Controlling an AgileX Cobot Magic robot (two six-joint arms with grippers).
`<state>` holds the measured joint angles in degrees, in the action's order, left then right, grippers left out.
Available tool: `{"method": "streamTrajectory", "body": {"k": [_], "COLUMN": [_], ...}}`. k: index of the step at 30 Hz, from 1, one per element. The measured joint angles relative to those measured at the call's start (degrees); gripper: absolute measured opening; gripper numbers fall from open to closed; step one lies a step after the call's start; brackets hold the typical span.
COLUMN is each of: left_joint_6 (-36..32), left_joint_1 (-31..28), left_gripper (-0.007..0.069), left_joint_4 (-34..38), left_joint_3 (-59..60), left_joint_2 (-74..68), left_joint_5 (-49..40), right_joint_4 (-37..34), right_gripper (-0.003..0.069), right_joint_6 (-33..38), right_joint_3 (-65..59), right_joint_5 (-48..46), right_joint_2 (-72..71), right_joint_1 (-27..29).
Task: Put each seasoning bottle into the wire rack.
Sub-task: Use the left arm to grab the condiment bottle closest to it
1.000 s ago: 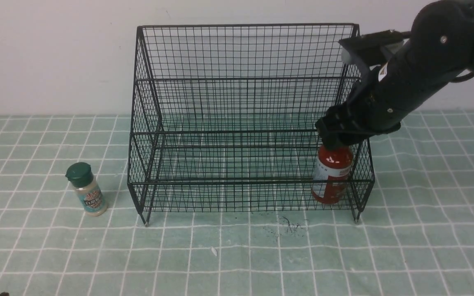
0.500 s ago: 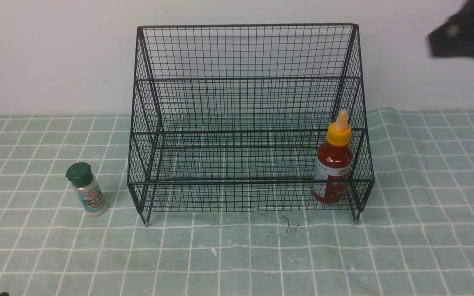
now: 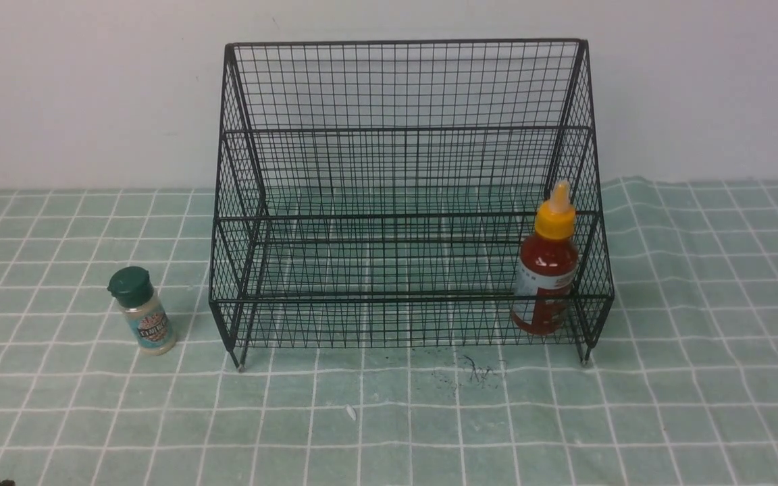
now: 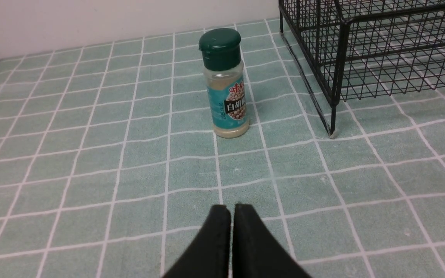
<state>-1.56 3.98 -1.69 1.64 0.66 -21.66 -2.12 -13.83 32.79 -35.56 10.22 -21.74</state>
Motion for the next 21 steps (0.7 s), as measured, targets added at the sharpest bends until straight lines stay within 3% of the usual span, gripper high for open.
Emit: {"method": "streamTrajectory", "body": {"k": [10, 15, 19, 21], "left_joint_6": [0.0, 0.0, 0.0, 0.0], "left_joint_1": [0.0, 0.0, 0.0, 0.0], "left_gripper": [-0.0006, -0.0006, -0.0006, -0.0006], "left_joint_4": [0.0, 0.0, 0.0, 0.0], "left_joint_3": [0.0, 0.0, 0.0, 0.0], "left_joint_2": [0.0, 0.0, 0.0, 0.0], "left_joint_5": [0.0, 0.0, 0.0, 0.0], "right_joint_4": [0.1, 4.0, 6.3, 6.9], "right_gripper": [-0.0012, -0.0012, -0.0012, -0.0012], "right_joint_6": [-0.6, -0.4, 1.4, 3.2], "right_joint_3": [-11.6, -13.0, -16.1, -20.4], "right_joint_5": [4.2, 4.9, 7.4, 9.6], "right_joint_2": [-7.0, -7.2, -8.4, -9.3], "right_joint_1": [0.0, 0.1, 6.0, 12.3]}}
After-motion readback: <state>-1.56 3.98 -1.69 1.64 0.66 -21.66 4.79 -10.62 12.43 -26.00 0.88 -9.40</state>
